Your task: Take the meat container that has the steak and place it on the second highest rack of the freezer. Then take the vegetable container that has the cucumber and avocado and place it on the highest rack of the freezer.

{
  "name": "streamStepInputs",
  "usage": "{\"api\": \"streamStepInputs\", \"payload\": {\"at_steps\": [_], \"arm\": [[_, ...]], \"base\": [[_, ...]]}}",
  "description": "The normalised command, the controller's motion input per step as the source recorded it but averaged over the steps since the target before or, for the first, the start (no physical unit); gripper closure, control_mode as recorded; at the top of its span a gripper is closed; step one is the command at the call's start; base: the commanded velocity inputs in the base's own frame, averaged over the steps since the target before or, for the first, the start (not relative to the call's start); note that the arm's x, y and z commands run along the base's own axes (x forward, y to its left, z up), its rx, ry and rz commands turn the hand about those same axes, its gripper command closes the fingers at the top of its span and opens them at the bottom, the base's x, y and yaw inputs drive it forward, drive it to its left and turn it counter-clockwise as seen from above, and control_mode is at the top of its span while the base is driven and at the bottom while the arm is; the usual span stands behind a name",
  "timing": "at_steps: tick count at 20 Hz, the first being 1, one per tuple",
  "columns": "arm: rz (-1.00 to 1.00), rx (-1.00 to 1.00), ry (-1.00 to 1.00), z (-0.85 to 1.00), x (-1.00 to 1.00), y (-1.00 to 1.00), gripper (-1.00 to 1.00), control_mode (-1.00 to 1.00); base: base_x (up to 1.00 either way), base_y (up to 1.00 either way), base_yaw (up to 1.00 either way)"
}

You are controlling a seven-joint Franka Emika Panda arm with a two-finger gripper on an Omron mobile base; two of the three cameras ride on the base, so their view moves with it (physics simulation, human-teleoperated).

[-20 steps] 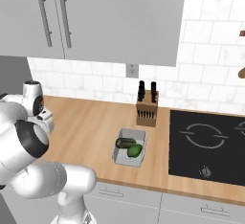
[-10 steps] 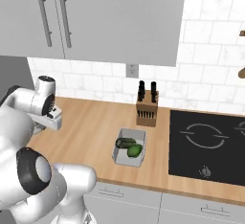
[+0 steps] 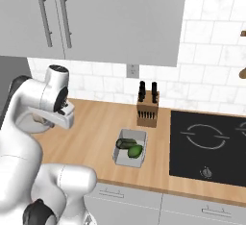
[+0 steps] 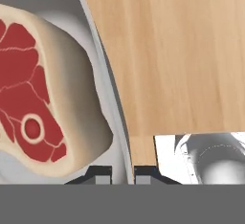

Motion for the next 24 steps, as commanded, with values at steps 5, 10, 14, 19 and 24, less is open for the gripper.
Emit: {"api": "streamStepInputs", "payload": {"at_steps": [5,10,14,19,24], "arm": [[0.0,0.0,-0.02,0.62,-0.21,-0.87,1.0,-1.0],[0.0,0.0,0.0,0.8,-0.25,-0.79,1.0,-1.0],[0.0,0.0,0.0,0.48,-0.37,-0.69,1.0,-1.0],[0.0,0.0,-0.01,-0.01,-0.41,-0.45,1.0,-1.0],[0.0,0.0,-0.03,-0.06,-0.2,-0.13,1.0,-1.0]], "base": [[0.0,0.0,0.0],[0.0,0.0,0.0],[0.0,0.0,0.0],[0.0,0.0,0.0],[0.0,0.0,0.0]]}}
